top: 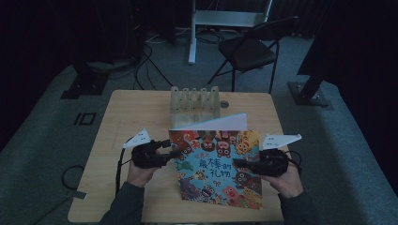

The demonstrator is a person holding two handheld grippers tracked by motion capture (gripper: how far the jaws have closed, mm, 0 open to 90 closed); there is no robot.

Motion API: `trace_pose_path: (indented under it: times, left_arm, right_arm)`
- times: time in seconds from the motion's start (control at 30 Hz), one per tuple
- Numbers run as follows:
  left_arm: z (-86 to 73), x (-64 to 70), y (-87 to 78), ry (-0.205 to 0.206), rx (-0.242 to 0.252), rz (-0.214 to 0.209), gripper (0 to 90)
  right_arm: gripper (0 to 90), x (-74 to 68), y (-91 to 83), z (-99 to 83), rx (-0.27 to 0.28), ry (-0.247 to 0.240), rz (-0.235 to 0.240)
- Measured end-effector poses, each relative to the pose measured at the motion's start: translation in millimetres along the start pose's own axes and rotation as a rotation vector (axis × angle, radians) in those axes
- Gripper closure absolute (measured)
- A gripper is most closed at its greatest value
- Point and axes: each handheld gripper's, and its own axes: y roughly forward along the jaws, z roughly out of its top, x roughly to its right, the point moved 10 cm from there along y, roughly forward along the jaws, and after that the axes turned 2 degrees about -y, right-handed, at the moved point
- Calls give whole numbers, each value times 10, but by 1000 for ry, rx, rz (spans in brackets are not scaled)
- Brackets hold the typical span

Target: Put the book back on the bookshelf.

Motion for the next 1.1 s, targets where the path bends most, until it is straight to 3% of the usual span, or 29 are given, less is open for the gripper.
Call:
trace_pose_path:
  times: [0.13,0.33,0.67,0.97,1.1]
  left_arm:
    - [37,43,9,34,-6,18,432]
    - [73,77,-45,56,11,24,537]
    - [132,116,-65,92,28,72,632]
    - [182,180,-98,112,47,71,667]
    - [183,231,-114,129,55,49,695]
  right_arm:
    - [770,2,41,16,2,-6,16]
    - [769,89,34,-27,28,4,41]
    - [716,174,22,-71,48,-5,33]
    - [652,258,31,-118,76,-27,25]
    - [584,320,27,-158,86,-29,12]
